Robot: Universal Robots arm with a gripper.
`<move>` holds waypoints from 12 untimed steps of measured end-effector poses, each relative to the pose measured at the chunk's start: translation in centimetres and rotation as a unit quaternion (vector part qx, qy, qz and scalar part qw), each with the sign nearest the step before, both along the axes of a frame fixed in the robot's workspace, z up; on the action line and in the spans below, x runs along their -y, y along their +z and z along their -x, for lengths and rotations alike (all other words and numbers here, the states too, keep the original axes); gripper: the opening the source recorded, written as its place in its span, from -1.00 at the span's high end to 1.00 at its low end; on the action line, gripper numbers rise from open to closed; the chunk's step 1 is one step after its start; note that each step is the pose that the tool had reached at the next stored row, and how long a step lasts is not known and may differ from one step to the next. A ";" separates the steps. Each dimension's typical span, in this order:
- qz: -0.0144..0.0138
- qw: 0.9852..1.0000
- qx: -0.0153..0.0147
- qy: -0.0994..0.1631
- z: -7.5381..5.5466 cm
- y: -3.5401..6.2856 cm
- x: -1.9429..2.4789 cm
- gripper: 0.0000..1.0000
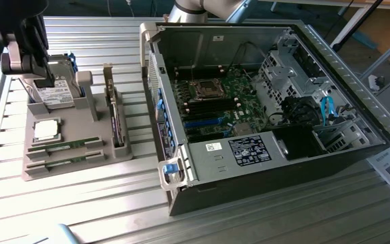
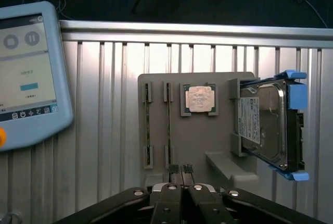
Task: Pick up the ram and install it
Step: 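Pick up the ram and move it above insertion slot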
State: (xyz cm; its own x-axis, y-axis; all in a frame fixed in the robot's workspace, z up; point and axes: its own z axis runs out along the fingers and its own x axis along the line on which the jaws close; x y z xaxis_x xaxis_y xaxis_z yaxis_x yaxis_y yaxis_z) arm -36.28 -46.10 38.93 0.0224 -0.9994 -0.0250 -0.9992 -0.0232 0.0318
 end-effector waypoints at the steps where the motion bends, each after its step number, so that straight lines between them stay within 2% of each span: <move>1: 0.000 1.000 0.000 0.000 0.0 -0.09 0.14 0.79; 6: -0.001 1.000 0.000 0.000 0.0 -0.82 0.85 0.79; 12: -0.001 1.000 0.000 0.000 0.0 -1.74 1.44 0.79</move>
State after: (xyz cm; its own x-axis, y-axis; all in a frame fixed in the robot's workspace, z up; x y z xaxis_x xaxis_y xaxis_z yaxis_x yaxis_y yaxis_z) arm -36.28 -47.55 37.20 0.0224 -0.9994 -0.0277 -0.9992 -0.0233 0.0316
